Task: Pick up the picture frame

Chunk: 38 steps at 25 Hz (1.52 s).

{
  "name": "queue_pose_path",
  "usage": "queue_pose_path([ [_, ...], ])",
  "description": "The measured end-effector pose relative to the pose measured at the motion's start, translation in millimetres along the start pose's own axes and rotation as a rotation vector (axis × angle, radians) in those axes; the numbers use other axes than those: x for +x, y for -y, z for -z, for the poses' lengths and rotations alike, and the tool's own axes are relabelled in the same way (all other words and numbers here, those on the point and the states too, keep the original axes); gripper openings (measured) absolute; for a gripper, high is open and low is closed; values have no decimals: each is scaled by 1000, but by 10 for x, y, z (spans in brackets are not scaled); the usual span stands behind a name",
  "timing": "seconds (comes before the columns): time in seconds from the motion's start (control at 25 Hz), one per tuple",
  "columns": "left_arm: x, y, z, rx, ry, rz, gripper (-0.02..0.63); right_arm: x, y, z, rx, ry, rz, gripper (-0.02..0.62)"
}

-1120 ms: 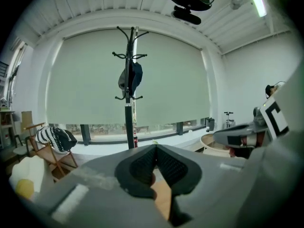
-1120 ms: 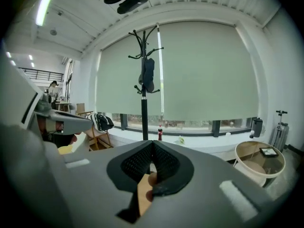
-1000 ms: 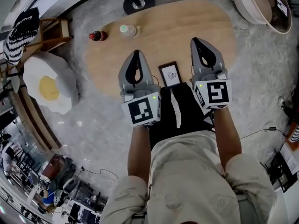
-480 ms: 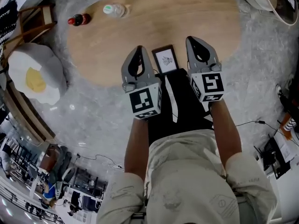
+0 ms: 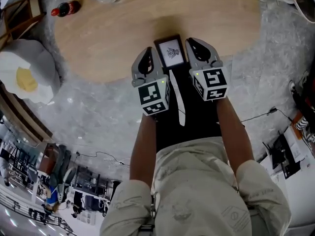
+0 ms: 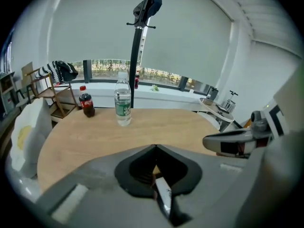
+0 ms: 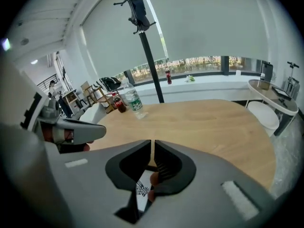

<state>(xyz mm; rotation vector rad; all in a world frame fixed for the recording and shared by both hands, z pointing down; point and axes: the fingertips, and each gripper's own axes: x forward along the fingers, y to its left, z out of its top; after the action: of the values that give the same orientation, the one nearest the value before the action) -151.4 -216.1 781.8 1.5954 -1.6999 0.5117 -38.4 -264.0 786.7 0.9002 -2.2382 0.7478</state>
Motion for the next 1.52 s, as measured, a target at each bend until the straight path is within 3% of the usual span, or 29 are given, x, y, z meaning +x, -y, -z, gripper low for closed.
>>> queue_pose_path([
  [0.36,308,-69,931,-7,-213,12,10,279,-56,806,21,-172,-23,43],
  [0.72,496,-27,1366,-53,-305,44,72,464,-31,1278,21,-282,5,69],
  [1.04,628,23,1523,-122,-330,71,107,551,1,1429,51,-329,13,86],
  [1.36,669,34,1595,-138,-343,72,109,588,30,1573,72,-377,12,87],
  [1.52,645,45,1606,-188,-337,96,103,562,32,1571,84,-381,9,81],
])
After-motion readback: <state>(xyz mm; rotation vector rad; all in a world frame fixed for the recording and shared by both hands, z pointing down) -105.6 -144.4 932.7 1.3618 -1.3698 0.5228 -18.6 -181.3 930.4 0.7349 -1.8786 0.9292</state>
